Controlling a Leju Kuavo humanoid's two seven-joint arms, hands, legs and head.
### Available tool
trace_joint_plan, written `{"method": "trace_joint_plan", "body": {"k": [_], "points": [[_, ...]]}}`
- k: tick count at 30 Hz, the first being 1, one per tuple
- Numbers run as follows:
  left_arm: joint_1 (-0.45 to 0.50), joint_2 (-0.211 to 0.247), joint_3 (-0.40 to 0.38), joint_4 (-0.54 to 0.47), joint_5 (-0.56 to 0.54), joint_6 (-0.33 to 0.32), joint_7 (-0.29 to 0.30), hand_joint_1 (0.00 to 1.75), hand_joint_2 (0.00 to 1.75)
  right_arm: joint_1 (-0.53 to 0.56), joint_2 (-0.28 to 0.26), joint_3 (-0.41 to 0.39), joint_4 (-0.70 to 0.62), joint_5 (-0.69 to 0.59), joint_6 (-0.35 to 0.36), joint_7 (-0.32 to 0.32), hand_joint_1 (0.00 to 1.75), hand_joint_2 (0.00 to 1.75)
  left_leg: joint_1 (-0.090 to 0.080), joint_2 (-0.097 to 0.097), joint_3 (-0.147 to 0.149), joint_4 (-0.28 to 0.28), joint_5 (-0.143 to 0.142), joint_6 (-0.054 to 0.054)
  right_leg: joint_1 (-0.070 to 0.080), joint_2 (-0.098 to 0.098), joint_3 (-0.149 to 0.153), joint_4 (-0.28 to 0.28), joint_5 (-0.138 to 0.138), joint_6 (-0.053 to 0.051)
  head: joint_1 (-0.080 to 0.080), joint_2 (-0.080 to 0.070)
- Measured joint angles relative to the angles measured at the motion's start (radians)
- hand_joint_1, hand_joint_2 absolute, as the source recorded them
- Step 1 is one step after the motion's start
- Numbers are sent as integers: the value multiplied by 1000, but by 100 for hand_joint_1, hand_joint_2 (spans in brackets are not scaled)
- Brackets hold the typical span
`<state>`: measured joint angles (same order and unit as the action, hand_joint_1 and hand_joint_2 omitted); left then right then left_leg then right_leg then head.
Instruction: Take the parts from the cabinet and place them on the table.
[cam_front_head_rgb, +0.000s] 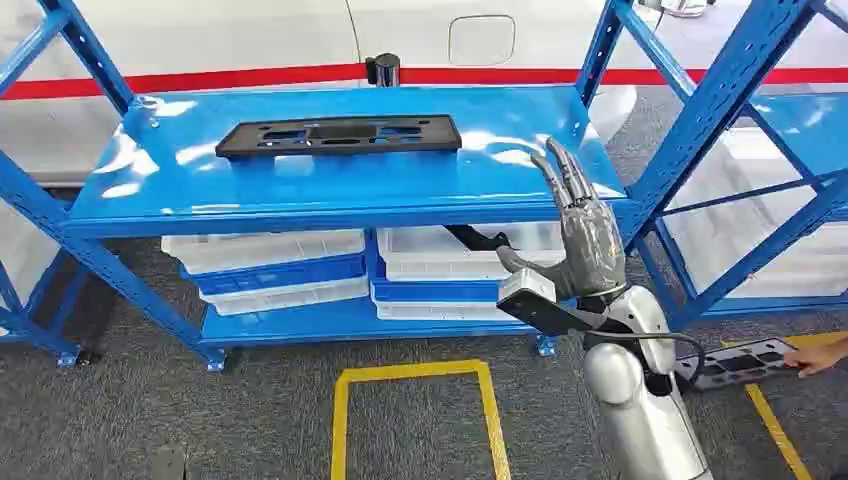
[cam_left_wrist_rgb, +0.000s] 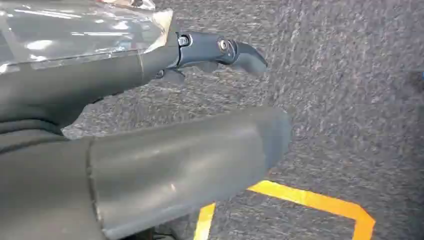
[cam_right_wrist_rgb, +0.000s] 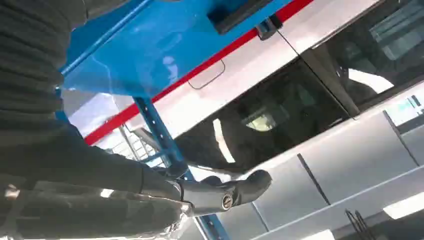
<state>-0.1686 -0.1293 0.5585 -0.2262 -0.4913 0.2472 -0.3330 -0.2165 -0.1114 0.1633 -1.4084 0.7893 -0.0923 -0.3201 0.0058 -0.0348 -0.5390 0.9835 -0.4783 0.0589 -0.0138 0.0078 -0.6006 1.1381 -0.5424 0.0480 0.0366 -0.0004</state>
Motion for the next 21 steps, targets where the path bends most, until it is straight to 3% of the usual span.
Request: {"method": "trace_joint_plan", "body": {"k": [1, 2, 3, 4, 7, 8, 9, 10, 11, 13, 14, 15, 17, 18, 19, 20, 21], "points": [[1, 0, 0, 0, -1, -1, 1, 0, 0, 6, 0, 2, -4, 2, 1, 1, 0, 175, 0, 0, 0, 0, -1, 0, -1, 0, -49, 86, -32, -5, -1, 0], [1, 0, 0, 0, -1, -2, 1, 0, 0, 11, 0, 3, -5, 5, 6, 3, 0, 175, 0, 0, 0, 1, -2, -1, -2, 0, -85, 147, -51, -1, 0, 0], [2, -1, 0, 0, -1, -3, 2, 0, 0, 15, 0, 6, -5, 9, 10, 4, 0, 175, 1, 0, 1, 1, -5, -3, -6, 0, -108, 175, -52, 8, -1, 0], [3, -2, 0, 0, 0, -3, 2, 0, 0, 17, 0, 9, -6, 13, 11, 5, 0, 175, 4, -1, 5, 1, -8, -7, -10, -1, -108, 153, -36, 19, -1, 0], [3, -2, 1, 0, 1, -2, 4, 0, 0, 16, 1, 13, -15, 17, 12, 9, 0, 175, 16, -9, 25, 6, -28, -32, -32, -1, -9, -104, 103, 75, 0, 0], [3, 1, 1, 0, 1, -2, 5, 0, 0, 19, 2, 15, -14, 17, 13, 11, 0, 175, 11, -10, 24, 7, -34, -42, -27, 8, -10, -115, 86, 71, 1, 0], [2, 1, 1, 0, 1, -2, 5, 0, 0, 18, 3, 17, -16, 18, 15, 12, 0, 175, 13, -9, 15, 12, -36, -47, -23, 5, -9, -123, 54, 29, 0, 0], [3, 1, 1, 0, 2, -1, 6, 0, 0, 24, 5, 19, -18, 18, 18, 14, 0, 175, 12, -10, 13, 13, -40, -53, -19, 5, -5, -115, 77, 15, -3, 0], [6, 1, 1, 1, 2, -1, 6, 0, 0, 25, 6, 19, -19, 18, 18, 15, 0, 175, 12, -10, 19, 13, -43, -58, -19, 2, -6, -113, 72, 3, -6, 0], [4, 1, 2, 1, 3, -1, 6, 0, 0, 24, 8, 21, -24, 18, 18, 14, 0, 175, 18, 2, 8, 30, -44, -64, -25, 5, 14, -116, 69, -7, -7, 0], [1, 0, 2, 0, 2, -1, 5, 0, 0, 21, 8, 21, -27, 18, 18, 14, 0, 175, 18, 19, -16, 82, -42, -68, -24, 2, 26, -117, 62, -16, -6, 0], [0, -1, 1, 1, 2, -2, 5, 0, 0, 17, 9, 22, -27, 18, 18, 14, 0, 175, 17, 29, -69, 167, -51, -71, -20, 1, 35, -117, 53, -30, -8, 0], [2, 0, 1, 1, 3, -1, 6, 0, 0, 20, 12, 23, -27, 18, 18, 14, 0, 175, 16, 32, -177, 308, -108, -73, -11, -1, 49, -117, 38, -40, -9, 0], [5, 0, 2, 1, 5, -1, 6, 0, 0, 21, 12, 23, -27, 18, 18, 14, 0, 175, 15, 32, -218, 344, -121, -70, -6, 0, 58, -117, 30, -44, -10, 0], [6, 0, 2, 1, 5, -1, 6, 0, 0, 21, 13, 23, -27, 18, 18, 14, 0, 175, 13, 32, -236, 336, -107, -64, -2, 1, 69, -117, 22, -45, -10, 0], [7, 0, 3, 1, 5, -1, 6, 0, 0, 21, 13, 23, -27, 18, 18, 14, 0, 175, 9, 32, -231, 292, -69, -55, 1, 2, 83, -118, 12, -47, -10, 0], [6, 0, 3, 1, 5, -1, 6, 0, 0, 20, 14, 23, -27, 18, 18, 14, 0, 175, 2, 32, -209, 214, -13, -43, 5, 2, 98, -118, 1, -48, -9, 0]]}}
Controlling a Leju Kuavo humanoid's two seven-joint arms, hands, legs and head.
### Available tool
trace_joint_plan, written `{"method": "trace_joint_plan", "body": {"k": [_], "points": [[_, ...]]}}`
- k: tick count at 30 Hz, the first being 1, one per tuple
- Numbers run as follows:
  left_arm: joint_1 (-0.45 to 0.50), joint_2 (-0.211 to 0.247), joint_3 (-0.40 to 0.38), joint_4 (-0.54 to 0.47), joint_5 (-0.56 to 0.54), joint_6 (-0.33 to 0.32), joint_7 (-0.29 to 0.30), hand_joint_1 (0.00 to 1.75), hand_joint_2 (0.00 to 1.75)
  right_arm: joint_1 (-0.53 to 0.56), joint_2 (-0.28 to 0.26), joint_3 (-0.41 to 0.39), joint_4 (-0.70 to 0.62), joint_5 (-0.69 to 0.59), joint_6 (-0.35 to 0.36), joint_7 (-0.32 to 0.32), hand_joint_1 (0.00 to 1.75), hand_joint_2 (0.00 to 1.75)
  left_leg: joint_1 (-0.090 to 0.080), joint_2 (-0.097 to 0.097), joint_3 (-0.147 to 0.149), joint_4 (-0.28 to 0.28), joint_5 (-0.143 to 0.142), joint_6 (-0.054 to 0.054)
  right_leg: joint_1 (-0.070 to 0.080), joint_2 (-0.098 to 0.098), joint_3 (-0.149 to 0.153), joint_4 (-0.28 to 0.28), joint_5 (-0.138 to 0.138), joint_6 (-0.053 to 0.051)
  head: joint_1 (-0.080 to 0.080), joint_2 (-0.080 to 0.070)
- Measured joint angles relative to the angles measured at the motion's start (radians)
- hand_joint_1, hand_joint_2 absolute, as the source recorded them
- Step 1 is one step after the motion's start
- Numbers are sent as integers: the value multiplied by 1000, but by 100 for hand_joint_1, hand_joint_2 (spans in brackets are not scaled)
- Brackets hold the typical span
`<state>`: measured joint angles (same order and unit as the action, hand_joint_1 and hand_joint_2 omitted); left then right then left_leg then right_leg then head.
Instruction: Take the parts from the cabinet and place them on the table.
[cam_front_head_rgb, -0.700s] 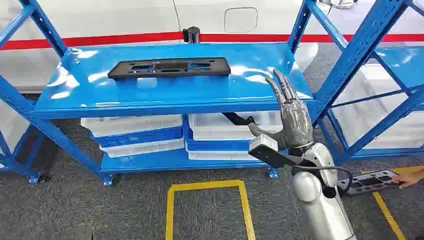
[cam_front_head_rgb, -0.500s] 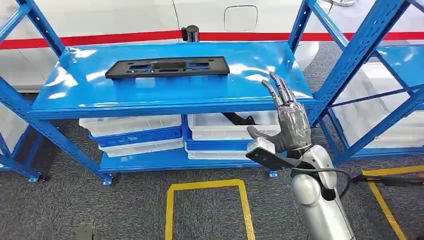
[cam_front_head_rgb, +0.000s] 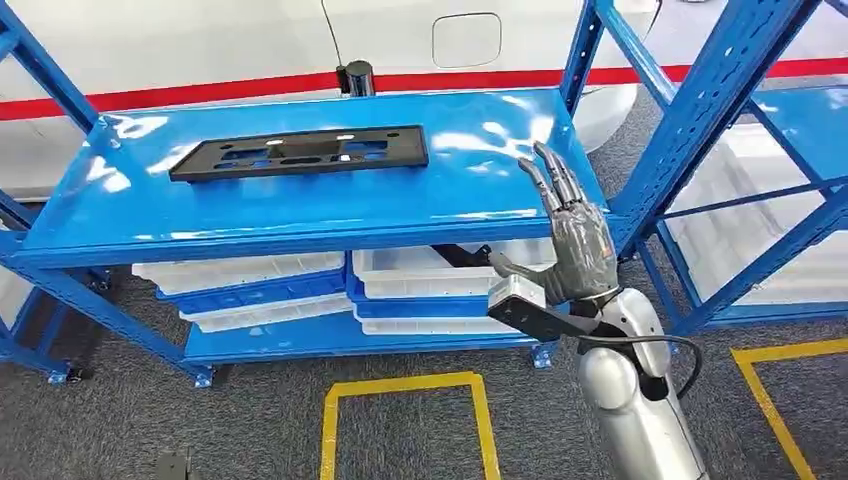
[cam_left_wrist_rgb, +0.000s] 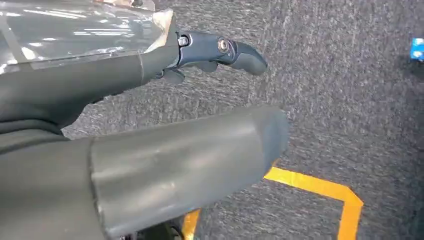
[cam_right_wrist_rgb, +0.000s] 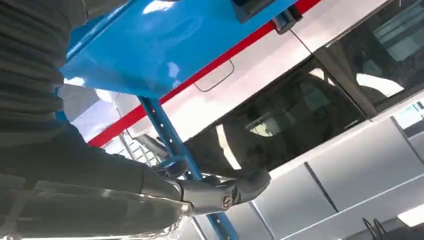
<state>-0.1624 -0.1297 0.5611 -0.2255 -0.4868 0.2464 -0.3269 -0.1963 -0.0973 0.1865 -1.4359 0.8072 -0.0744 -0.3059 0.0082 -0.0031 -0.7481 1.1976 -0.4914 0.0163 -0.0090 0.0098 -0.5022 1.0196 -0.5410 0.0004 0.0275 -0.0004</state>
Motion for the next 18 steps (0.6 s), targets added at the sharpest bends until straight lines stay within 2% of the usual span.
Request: {"method": "trace_joint_plan", "body": {"k": [1, 2, 3, 4, 5, 6, 7, 8, 9, 10, 12, 13, 14, 15, 16, 17, 18], "points": [[0, 0, 0, 0, 0, 0, 0, 0, 0, -1, 1, 0, -1, 0, 0, 0, 0, 175, -9, 0, 29, -86, 60, 16, 4, 0, 14, -1, -10, 0, 0, 0], [0, 2, 0, 0, 0, 0, 0, 0, 0, 0, 2, 1, -1, 0, 0, 0, 0, 175, -21, -1, 51, -157, 118, 38, -2, 0, 15, -4, -21, 0, 1, 0], [1, 5, 0, 1, -1, 0, 2, 0, 0, -1, 4, 3, 0, 1, 1, 0, 0, 175, -25, -5, 47, -132, 76, 37, 9, 3, 32, -11, -27, 8, 5, 0], [0, 4, 0, 1, -4, 0, 2, 0, 0, -2, 3, 4, -2, 1, 2, 1, 0, 175, -30, -9, 65, -164, 68, 38, 6, 2, 32, -18, -33, 14, -1, 0], [1, 4, 1, 2, -4, 0, 3, 0, 0, -1, 4, 5, -3, 2, 2, 1, 0, 175, -29, -8, 77, -174, 76, 43, 9, 3, 59, -19, -24, 18, -2, 0], [1, 5, 2, 2, -6, 0, 4, 0, 0, 0, 4, 6, -5, 3, 2, 1, 0, 175, -29, -10, 91, -186, 81, 47, 9, 1, 62, -21, -13, 32, -1, 0], [1, 3, 2, 2, -6, 1, 4, 0, 0, -4, 3, 7, -8, 3, 2, 2, 0, 175, -20, -12, 122, -200, 85, 45, 12, 1, 64, -18, -22, 34, -1, 0], [0, 3, 2, 2, -6, 1, 4, 0, 0, -6, 1, 8, -8, 3, 2, 2, 0, 175, -18, -11, 140, -209, 81, 43, 10, -1, 50, 30, -20, 33, 0, 0], [-2, 4, 2, 2, -6, 0, 4, 0, 0, -11, 0, 9, -8, 3, 3, 1, 0, 175, -16, -12, 148, -211, 75, 47, 8, 0, 5, 103, -23, 35, 0, 0], [-3, 2, 2, 2, -7, -1, 5, 0, 0, -11, -1, 10, -8, 3, 2, 1, 0, 175, -15, -13, 153, -211, 67, 46, 7, -1, -48, 176, -38, 36, 1, 0], [1, 0, 2, 2, -6, 0, 10, 0, 0, -6, -2, 10, -8, 3, 3, 1, 0, 175, -13, -17, 167, -211, 48, 44, 3, -1, -145, 278, -105, 26, 1, 0], [4, 0, 3, 3, -6, 0, 12, 0, 0, -7, -2, 11, -8, 3, 3, 1, 0, 175, -13, -18, 178, -211, 38, 42, 0, -1, -170, 281, -116, 31, 1, 0], [6, 0, 3, 3, -6, 0, 18, 0, 0, -9, -2, 11, -7, 3, 4, 1, 0, 175, -12, -20, 192, -211, 27, 39, -3, -1, -174, 247, -100, 46, 1, 0], [7, 0, 3, 4, -6, 3, 27, 0, 0, -12, -2, 12, -6, 4, 6, 1, 0, 175, -11, -22, 210, -211, 15, 35, -7, -2, -162, 177, -61, 66, 1, 0], [7, 1, 3, 5, -7, 7, 37, 0, 0, -16, -2, 13, -4, 4, 9, 1, 0, 175, -8, -24, 229, -211, 2, 30, -11, -2, -141, 89, 2, 89, 1, 0], [10, 2, 3, 5, -7, 13, 47, 0, 0, -18, -2, 14, 0, 4, 10, 1, 0, 175, -10, -24, 224, -212, -11, 23, -16, -5, -126, 10, 83, 109, 2, 0], [11, 5, 3, 7, -11, 19, 64, 0, 0, -21, -2, 14, 8, 4, 11, 0, 0, 175, -10, -26, 256, -204, -26, 17, -12, -15, -128, 5, 101, 94, 0, 0]]}}
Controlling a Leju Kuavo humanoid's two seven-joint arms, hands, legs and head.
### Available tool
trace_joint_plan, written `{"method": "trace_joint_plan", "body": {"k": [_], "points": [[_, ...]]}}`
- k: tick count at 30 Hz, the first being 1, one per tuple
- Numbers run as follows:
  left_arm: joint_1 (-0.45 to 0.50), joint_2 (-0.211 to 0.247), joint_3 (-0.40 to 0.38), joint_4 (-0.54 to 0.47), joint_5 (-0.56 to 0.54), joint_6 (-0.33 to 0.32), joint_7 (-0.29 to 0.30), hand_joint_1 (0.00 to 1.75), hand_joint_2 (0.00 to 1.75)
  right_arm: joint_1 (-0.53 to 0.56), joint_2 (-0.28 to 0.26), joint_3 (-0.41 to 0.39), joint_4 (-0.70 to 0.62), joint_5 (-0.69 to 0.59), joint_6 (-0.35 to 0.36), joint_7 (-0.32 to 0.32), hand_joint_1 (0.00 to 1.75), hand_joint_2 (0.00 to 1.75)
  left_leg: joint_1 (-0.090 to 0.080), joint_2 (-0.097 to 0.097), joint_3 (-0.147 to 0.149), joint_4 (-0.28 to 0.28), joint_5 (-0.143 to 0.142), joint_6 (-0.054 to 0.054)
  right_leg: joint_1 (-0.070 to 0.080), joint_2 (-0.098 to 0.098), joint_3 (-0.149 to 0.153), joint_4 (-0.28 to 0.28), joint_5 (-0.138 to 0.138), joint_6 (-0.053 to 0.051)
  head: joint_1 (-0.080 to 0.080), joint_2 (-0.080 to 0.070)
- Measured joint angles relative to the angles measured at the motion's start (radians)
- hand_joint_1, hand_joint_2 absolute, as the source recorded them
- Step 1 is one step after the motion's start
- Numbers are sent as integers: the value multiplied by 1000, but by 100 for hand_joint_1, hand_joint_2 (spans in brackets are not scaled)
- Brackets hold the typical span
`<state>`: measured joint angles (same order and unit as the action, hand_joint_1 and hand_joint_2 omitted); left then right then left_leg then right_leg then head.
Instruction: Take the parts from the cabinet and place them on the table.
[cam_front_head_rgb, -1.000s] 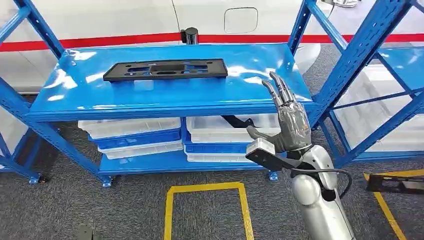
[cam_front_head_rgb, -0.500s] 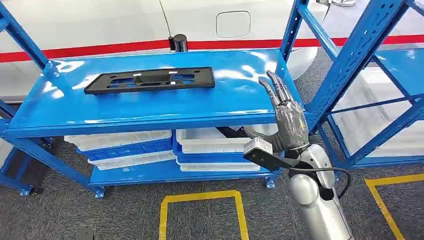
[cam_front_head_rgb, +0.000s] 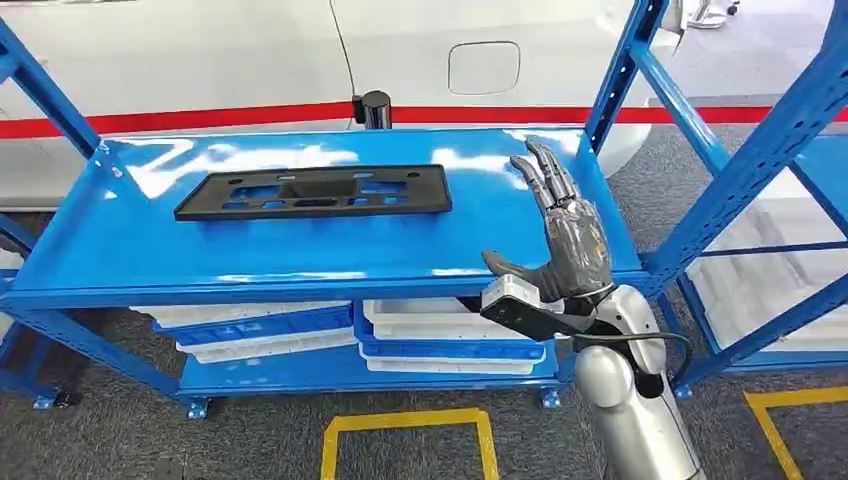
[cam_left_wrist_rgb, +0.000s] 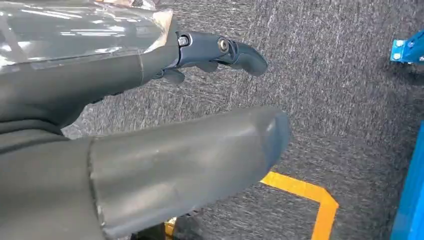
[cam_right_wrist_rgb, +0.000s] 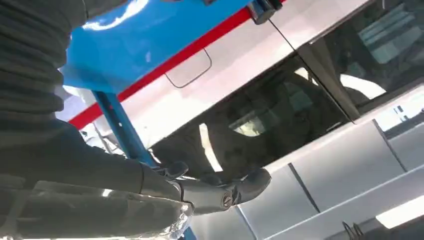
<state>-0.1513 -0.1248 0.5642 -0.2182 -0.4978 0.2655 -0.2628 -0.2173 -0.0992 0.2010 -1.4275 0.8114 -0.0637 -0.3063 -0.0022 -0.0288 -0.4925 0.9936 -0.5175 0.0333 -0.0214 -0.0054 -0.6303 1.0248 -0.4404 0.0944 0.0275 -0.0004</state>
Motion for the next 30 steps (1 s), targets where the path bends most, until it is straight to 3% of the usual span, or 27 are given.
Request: {"method": "trace_joint_plan", "body": {"k": [1, 2, 4, 5, 6, 7, 9, 10, 11, 13, 14, 16, 17, 19, 20, 21, 23, 25, 30], "points": [[1, 2, 0, 0, -8, 8, 15, 0, 0, -5, 1, 2, 3, 2, 3, 1, 0, 175, -2, 0, -10, -5, -8, -7, 10, 1, 17, -1, -17, -39, 3, 0], [4, 3, 0, 0, -19, 18, 41, 0, 0, -6, 1, 2, 4, 2, 3, 1, 0, 175, -1, 2, -8, -3, -9, -15, 9, 4, 16, -2, -10, -58, 1, 0], [14, 9, 0, 0, -22, 27, 80, 0, 0, -23, 2, 4, 4, 2, 3, 0, 0, 175, 1, 6, 1, 6, -17, -21, 1, 9, 32, -3, -14, -79, -1, 0], [21, 10, 0, 1, -20, 30, 96, 0, 0, -30, 4, 3, 4, 2, 3, 0, 0, 175, 3, 14, -11, 34, -20, -26, 2, 9, 47, -7, -22, -91, 1, 0], [26, 10, 0, 2, -27, 34, 112, 0, 0, -36, 4, 5, 4, 2, 3, 0, 0, 175, 3, 21, -39, 87, -33, -31, 2, 8, 57, -7, -29, -102, -2, 0], [32, 10, 0, 4, -32, 36, 125, 0, 0, -40, 4, 8, 4, 2, 3, 0, 0, 175, 5, 22, -89, 165, -58, -37, 3, 7, 65, -7, -38, -105, 0, 0], [50, 11, 0, 8, -40, 40, 145, 0, 0, -39, 5, 14, 4, 3, 3, 0, 0, 175, 6, 23, -196, 304, -115, -42, 6, 8, 80, -7, -55, -108, -1, 0], [59, 11, 0, 10, -48, 45, 155, 0, 0, -39, 7, 19, 4, 5, 3, 0, 0, 175, 6, 24, -233, 330, -111, -41, 8, 9, 90, -7, -62, -108, -1, 0], [66, 11, 0, 10, -54, 46, 160, 0, 0, -40, 8, 21, 4, 8, 3, 0, 0, 175, 6, 24, -244, 308, -76, -38, 9, 11, 102, -7, -72, -108, -2, 0], [70, 11, 0, 12, -60, 46, 165, 0, 0, -43, 8, 25, 4, 14, 3, 0, 0, 175, 2, 24, -206, 158, 51, -22, 12, 11, 130, -8, -90, -104, -1, 0], [70, 12, 0, 12, -66, 46, 165, 0, 0, -46, 9, 27, 4, 15, 3, 2, 0, 175, -3, 25, -178, 66, 118, -8, 13, 10, 140, -9, -99, -103, -1, 0], [69, 13, -2, 15, -80, 44, 172, 0, 0, -47, 10, 29, 3, 22, 3, 7, 0, 175, -13, 25, -167, 36, 80, 3, 17, 11, 144, -13, -109, -92, -1, 0], [69, 13, -2, 15, -85, 44, 178, 0, 0, -44, 10, 29, 1, 25, 3, 12, 0, 175, -16, 22, -157, 37, 99, 6, 17, 12, 141, -14, -112, -86, -3, 0], [68, 14, -2, 15, -94, 44, 189, 0, 0, -36, 11, 29, -12, 30, 2, 19, 0, 175, -16, 21, -148, 27, 101, 11, 20, 11, 147, -26, -119, -75, -2, 0], [67, 13, -2, 15, -98, 44, 194, 0, 0, -32, 10, 29, -21, 31, 2, 22, 0, 175, -5, 23, -133, 9, 107, 9, 17, 10, 153, -22, -127, -72, -2, 0], [66, 14, -2, 15, -100, 44, 199, 0, 0, -32, 9, 29, -26, 31, 2, 22, 0, 175, -13, 20, -129, 9, 106, 1, 23, 9, 164, -26, -91, -59, 1, 0], [65, 13, -3, 16, -103, 42, 215, 0, 0, -26, 9, 30, -33, 32, 2, 22, 0, 175, -12, 18, -122, 10, 99, -6, 22, 8, 174, -36, -105, -70, 0, 0], [67, 11, -6, 17, -108, 41, 232, 0, 0, -16, 7, 30, -44, 33, 3, 23, 0, 175, -15, 16, -124, 10, 96, -4, 21, 6, 183, -54, -114, -83, 0, 0], [73, 11, -8, 19, -111, 35, 252, 0, 0, 3, 7, 38, -59, 34, 19, 23, 0, 175, -17, 16, -128, 12, 93, 1, 20, 6, 181, -66, -120, -79, 0, 0]]}}
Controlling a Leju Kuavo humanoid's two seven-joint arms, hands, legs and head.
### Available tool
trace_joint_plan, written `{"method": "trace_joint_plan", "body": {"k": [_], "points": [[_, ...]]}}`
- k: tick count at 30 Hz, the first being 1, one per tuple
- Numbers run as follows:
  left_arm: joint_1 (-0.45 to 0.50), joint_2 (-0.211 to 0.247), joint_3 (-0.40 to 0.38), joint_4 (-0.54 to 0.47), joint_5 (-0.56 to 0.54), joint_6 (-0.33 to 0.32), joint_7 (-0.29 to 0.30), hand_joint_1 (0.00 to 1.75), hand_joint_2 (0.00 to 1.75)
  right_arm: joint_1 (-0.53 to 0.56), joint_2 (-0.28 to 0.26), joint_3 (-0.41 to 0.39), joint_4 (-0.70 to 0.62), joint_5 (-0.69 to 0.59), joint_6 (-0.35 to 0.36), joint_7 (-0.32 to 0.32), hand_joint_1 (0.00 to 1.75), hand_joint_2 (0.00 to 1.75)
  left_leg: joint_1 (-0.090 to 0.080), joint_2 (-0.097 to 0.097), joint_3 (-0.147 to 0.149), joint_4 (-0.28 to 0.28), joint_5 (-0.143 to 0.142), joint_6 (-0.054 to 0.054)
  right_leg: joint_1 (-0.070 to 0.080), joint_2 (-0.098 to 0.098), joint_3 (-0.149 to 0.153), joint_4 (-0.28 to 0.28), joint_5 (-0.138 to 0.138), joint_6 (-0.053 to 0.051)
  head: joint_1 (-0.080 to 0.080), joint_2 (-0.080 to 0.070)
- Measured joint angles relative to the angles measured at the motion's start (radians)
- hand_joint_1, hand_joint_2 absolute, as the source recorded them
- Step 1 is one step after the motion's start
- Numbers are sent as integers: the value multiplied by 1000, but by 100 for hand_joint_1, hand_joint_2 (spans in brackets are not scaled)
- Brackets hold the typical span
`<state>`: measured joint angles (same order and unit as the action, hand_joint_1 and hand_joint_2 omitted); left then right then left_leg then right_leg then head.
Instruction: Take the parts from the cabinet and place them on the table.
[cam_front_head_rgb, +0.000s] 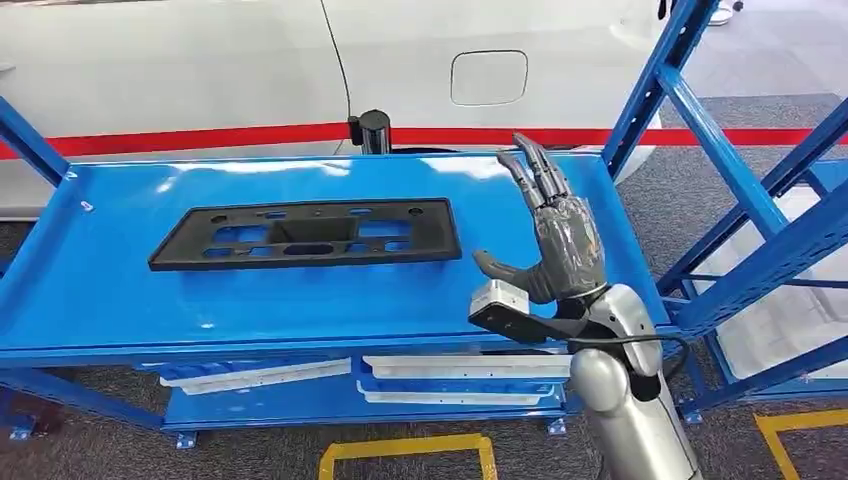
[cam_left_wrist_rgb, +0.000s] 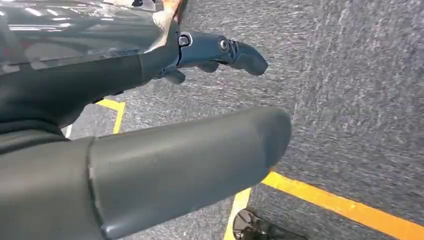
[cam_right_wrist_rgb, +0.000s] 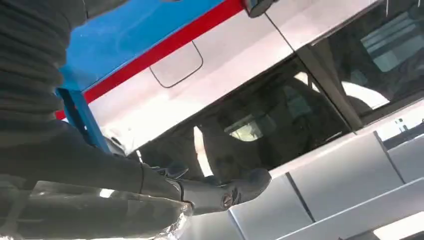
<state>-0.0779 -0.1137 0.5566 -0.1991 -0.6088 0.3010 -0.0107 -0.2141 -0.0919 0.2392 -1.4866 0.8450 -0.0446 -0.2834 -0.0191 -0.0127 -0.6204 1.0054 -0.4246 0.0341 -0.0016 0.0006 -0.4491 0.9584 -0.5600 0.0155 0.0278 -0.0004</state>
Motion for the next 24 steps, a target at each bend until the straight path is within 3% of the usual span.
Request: {"method": "trace_joint_plan", "body": {"k": [15, 20, 24], "points": [[10, 0, -1, 5, 0, 0, 8, 0, 0, 7, 0, 18, -9, 8, 18, -2, 0, 175, 1, 0, 5, 0, 1, 1, 0, 0, 5, 0, 1, 1, 0, 0], [9, -3, -1, 5, -10, 0, 14, 0, 0, 14, 21, 99, 1, 88, 34, 23, 0, 175, 3, 0, 5, 0, 1, 1, 2, 0, 5, 0, 1, 1, 0, 0], [3, -8, -1, 5, -26, -3, 21, 0, 0, 11, 57, 216, 51, 142, 34, 69, 0, 175, 4, 0, 5, -1, 1, 1, 3, 0, 5, 0, 0, 0, 0, 0]]}}
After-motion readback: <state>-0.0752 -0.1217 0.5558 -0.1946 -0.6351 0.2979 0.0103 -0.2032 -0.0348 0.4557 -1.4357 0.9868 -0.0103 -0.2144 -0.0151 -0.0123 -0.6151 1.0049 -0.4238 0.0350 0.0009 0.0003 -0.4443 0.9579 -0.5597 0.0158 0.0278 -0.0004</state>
